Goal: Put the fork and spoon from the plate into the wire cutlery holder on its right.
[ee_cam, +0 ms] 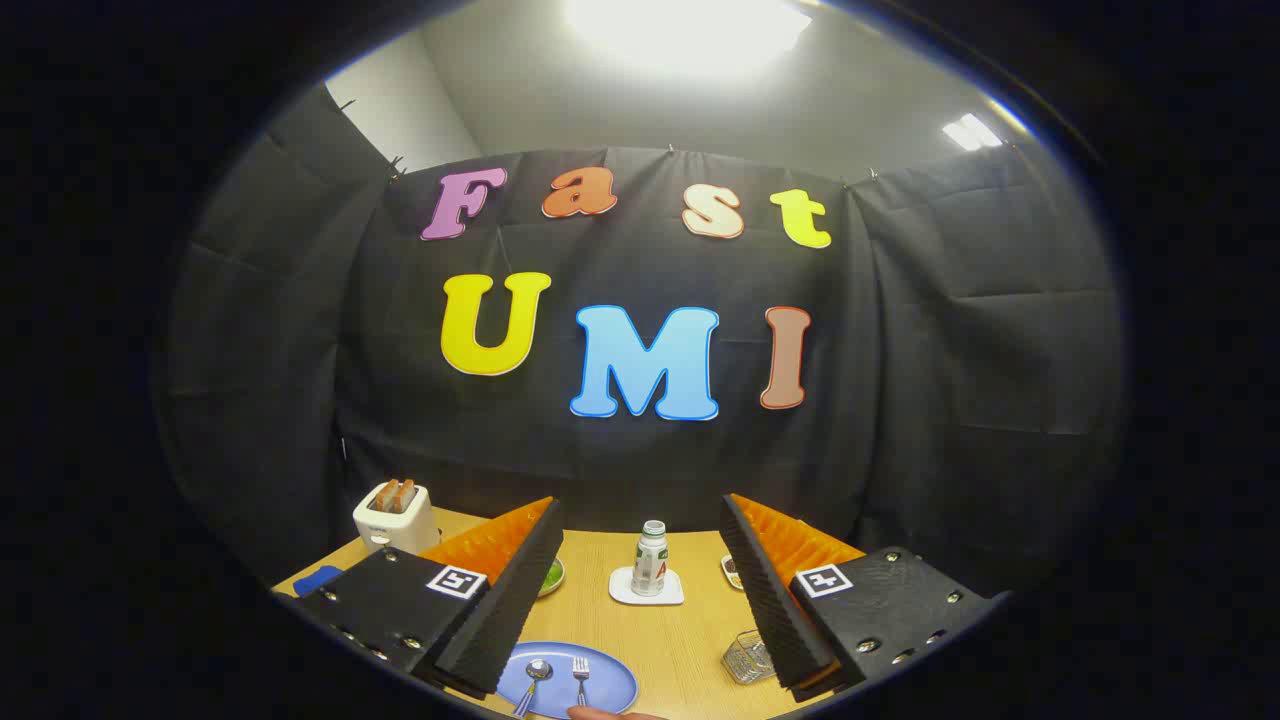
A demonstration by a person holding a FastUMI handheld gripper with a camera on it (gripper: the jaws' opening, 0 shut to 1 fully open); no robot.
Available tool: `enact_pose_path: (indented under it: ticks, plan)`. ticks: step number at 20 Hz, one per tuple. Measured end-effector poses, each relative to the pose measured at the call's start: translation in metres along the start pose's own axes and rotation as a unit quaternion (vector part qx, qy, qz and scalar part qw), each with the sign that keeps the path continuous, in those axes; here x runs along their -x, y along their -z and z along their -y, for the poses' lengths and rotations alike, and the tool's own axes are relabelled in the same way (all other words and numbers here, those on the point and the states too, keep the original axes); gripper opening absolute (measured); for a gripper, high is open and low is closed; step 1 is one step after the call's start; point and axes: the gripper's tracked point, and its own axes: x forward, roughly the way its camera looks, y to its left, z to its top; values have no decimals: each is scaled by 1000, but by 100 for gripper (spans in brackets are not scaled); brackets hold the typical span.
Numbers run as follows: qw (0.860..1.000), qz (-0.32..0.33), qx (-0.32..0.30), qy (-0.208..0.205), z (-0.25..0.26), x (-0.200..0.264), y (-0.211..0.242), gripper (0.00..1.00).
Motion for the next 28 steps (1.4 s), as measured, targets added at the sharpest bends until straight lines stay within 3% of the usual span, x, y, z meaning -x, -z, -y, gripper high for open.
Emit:
enact_pose_path:
  ticks: [14,28]
  plan:
    - [999,-6,17,-30,-21,6,15,97]
    - [987,-125,46,-91,-44,1,97,97]
